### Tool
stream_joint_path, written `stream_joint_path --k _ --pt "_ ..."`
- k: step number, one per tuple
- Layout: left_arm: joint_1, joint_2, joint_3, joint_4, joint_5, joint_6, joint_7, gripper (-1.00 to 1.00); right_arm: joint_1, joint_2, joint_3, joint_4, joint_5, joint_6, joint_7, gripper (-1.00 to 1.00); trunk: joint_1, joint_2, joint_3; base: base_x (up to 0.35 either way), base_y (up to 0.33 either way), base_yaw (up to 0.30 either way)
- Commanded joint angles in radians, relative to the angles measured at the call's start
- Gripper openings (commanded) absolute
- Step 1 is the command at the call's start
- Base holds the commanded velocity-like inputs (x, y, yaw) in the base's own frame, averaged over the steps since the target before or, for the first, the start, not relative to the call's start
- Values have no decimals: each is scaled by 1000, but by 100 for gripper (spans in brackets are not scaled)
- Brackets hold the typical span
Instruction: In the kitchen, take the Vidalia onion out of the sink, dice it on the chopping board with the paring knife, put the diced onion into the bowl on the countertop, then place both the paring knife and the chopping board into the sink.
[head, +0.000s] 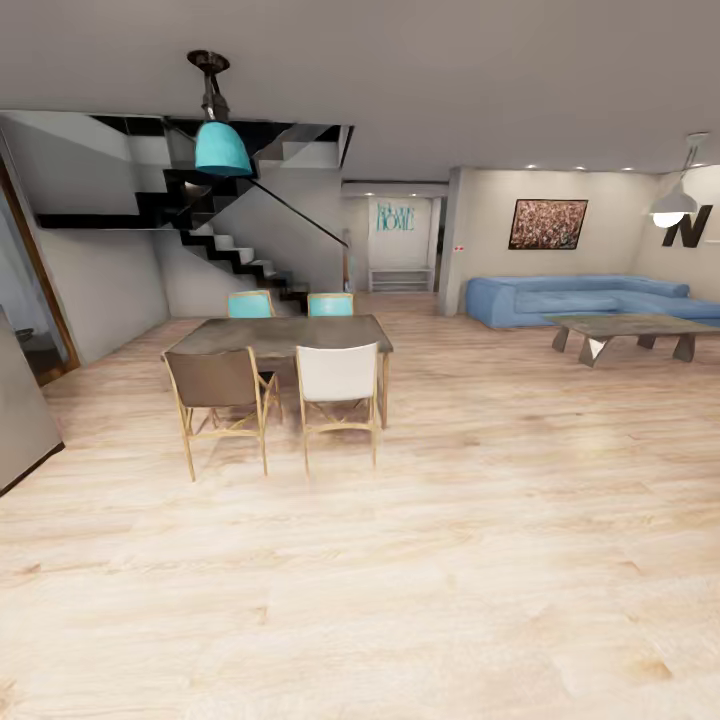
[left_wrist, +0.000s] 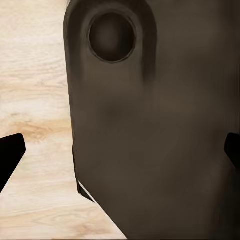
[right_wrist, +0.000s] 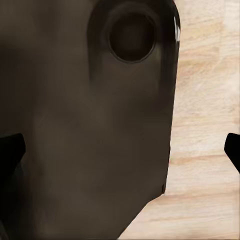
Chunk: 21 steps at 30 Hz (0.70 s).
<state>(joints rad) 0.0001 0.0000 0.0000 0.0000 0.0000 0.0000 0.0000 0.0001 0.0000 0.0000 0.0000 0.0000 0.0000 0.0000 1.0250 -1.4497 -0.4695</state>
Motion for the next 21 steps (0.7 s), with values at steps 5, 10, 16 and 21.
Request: stream_joint_path --k 5,10,16,21 --pt "1 3 2 2 1 -2 0 100 -9 22 4 -15 -2 6 -1 100 0 0 0 0 0 0" --pt "1 -4 4 2 3 -2 -1 100 -11 32 2 -22 -2 2 2 100 0 0 0 0 0 0" --pt "1 -6 6 -2 4 -2 -1 100 -11 34 -2 -25 -2 -1 3 100 0 0 0 0 0 0" --pt "1 -4 8 -22 3 -6 0 100 -11 34 -3 -26 -2 -16 2 100 0 0 0 0 0 0"
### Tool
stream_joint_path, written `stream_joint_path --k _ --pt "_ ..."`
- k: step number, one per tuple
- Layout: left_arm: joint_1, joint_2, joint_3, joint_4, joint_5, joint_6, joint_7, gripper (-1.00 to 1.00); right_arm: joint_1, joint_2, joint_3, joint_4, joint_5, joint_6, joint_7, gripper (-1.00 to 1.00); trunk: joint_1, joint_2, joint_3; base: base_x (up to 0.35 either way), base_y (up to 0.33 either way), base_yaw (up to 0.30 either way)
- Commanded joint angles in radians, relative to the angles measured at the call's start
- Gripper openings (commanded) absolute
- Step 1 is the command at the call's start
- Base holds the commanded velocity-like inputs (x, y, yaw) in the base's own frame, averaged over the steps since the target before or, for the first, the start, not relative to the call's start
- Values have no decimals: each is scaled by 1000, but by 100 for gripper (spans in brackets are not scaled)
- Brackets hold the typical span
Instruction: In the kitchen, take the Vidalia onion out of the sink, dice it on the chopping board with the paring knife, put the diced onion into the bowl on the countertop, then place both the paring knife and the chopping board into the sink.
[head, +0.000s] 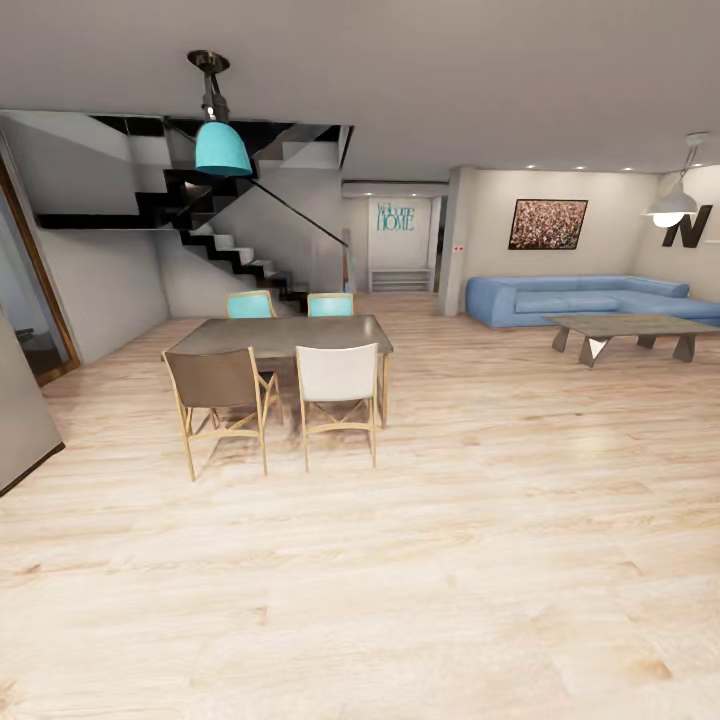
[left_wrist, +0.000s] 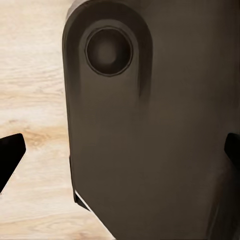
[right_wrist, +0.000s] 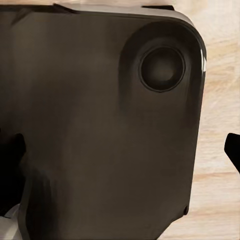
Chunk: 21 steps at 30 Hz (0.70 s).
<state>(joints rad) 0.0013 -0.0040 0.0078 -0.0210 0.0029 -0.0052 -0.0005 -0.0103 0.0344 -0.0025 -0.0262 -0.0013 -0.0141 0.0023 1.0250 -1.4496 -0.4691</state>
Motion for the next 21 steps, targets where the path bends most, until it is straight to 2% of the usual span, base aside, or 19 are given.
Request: stream_joint_path --k 1,6,15,16,21 --pt "0 0 1 -7 0 -1 0 100 0 0 0 0 0 -7 0 100 0 0 -1 0 0 0" --pt "0 5 2 -35 0 -2 3 100 0 -3 0 -13 2 -35 -2 100 0 0 -1 0 0 0" --pt "0 4 3 -86 -1 -2 5 100 0 -48 0 -64 6 -86 -5 100 0 0 -1 0 0 0" --pt "0 3 3 -531 -1 -2 5 100 0 -51 0 -368 6 -168 -9 100 0 0 -1 0 0 0" --pt "0 2 3 -647 -1 -2 20 100 0 -54 0 -569 5 -133 -70 100 0 0 -1 0 0 0"
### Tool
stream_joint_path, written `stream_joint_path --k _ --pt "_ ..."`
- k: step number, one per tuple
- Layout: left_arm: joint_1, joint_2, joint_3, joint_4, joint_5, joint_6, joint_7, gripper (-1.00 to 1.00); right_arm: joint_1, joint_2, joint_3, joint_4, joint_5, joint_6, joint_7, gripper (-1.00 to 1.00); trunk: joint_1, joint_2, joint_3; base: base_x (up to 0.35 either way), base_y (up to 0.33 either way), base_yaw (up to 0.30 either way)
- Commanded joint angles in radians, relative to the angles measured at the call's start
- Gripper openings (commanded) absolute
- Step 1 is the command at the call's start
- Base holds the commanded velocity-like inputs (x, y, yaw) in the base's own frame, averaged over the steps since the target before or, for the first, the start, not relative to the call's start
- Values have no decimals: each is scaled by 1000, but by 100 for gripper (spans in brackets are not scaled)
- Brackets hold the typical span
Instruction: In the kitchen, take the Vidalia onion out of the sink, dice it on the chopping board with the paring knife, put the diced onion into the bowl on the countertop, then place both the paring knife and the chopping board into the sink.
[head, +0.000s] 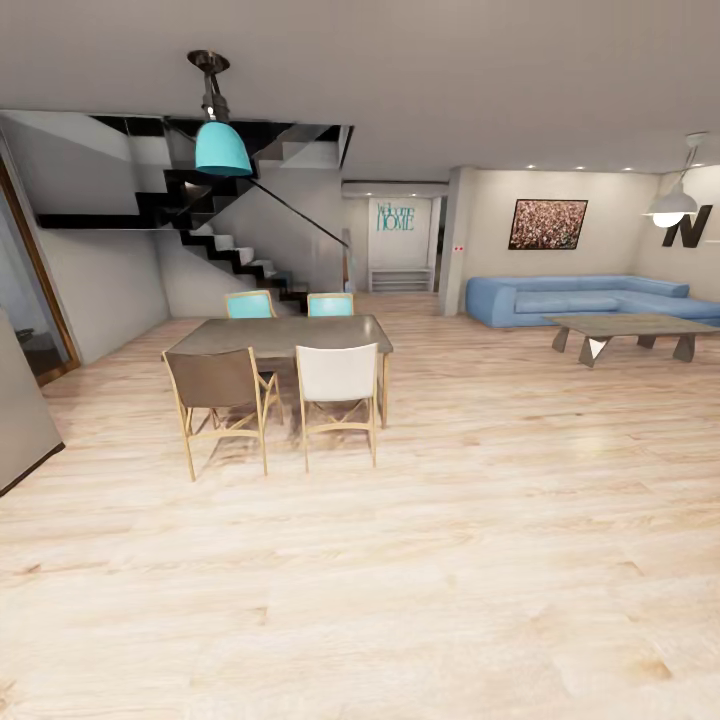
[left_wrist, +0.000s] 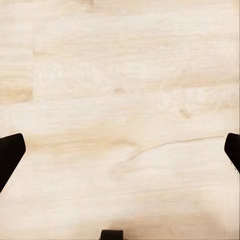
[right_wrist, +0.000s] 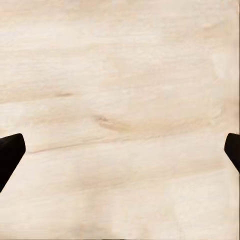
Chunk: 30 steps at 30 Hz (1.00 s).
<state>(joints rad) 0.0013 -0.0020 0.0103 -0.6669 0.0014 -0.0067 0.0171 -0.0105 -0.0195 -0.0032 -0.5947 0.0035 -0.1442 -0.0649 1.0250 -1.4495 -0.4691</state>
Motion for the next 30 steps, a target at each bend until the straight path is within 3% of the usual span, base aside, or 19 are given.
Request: stream_joint_path --k 1,4,9,12,13,14,20,30 --pt "0 1 0 -7 0 -1 6 100 0 0 0 -14 0 -2 -8 100 0 0 -1 0 0 0" --pt "0 4 0 -12 2 -2 16 100 0 1 1 -47 -2 -20 -22 100 0 0 -1 0 0 0" --pt "0 7 -2 30 5 -23 18 100 0 1 3 -6 -4 -138 -29 100 0 0 -1 0 0 0" --pt "0 7 -2 63 5 -71 18 100 0 1 3 4 -3 -146 -30 100 0 0 -1 0 0 0" --pt "0 7 -2 98 5 -141 19 100 0 1 3 7 -2 -150 -31 100 0 0 -1 0 0 0" --pt "0 6 -2 101 5 -150 19 100 0 2 3 7 -2 -150 -32 100 0 0 -1 0 0 0" --pt "0 4 -3 105 3 -157 21 100 0 4 4 7 -2 -150 -37 100 0 0 -1 0 -59 115" --pt "0 4 -4 105 3 -157 21 100 0 4 2 9 -2 -150 -39 100 0 0 -1 0 -290 258"
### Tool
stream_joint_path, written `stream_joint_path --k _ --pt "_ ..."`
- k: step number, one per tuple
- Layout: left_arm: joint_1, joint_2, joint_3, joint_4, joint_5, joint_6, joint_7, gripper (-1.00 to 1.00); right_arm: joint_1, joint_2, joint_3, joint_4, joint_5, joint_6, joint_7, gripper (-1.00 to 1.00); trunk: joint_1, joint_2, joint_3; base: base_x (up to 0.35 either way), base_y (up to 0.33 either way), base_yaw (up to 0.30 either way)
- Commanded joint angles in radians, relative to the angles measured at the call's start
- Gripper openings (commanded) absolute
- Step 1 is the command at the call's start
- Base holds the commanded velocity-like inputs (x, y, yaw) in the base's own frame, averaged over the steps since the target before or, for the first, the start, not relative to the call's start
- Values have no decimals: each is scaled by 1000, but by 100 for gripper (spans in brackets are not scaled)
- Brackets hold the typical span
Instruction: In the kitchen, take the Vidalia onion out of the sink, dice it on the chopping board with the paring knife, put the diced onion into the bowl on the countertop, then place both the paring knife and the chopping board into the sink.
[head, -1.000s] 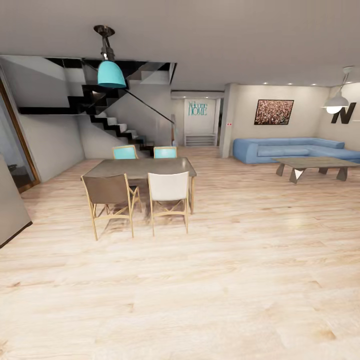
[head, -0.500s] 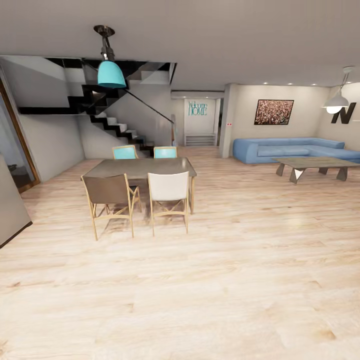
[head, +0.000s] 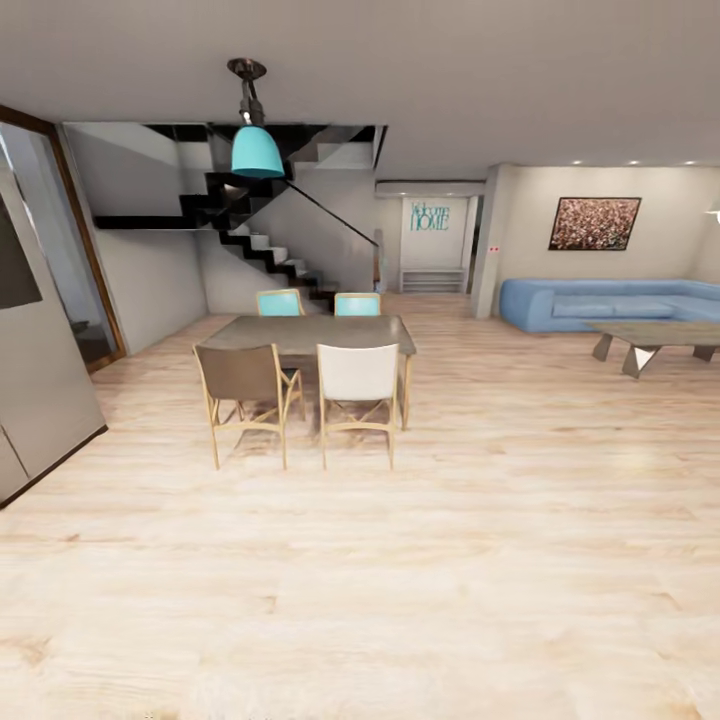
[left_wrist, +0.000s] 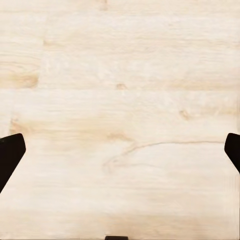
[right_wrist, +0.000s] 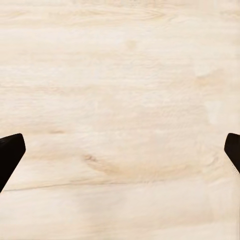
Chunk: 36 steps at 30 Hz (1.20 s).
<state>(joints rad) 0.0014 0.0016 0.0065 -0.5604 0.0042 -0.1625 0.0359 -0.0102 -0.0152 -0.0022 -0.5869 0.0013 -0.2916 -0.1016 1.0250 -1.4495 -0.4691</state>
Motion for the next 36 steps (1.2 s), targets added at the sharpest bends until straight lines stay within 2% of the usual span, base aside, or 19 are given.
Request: stream_joint_path --k 1,13,36 --pt "0 0 0 -1 0 -2 2 100 -1 0 1 1 0 -3 -3 100 0 0 -1 0 -316 268" --pt "0 0 0 -1 1 -2 2 100 -1 0 1 2 0 -3 -3 100 0 0 -1 0 -283 268" --pt "0 -1 -3 2 2 -3 2 100 -1 -2 2 4 1 -3 -3 100 0 0 -1 0 -8 268"
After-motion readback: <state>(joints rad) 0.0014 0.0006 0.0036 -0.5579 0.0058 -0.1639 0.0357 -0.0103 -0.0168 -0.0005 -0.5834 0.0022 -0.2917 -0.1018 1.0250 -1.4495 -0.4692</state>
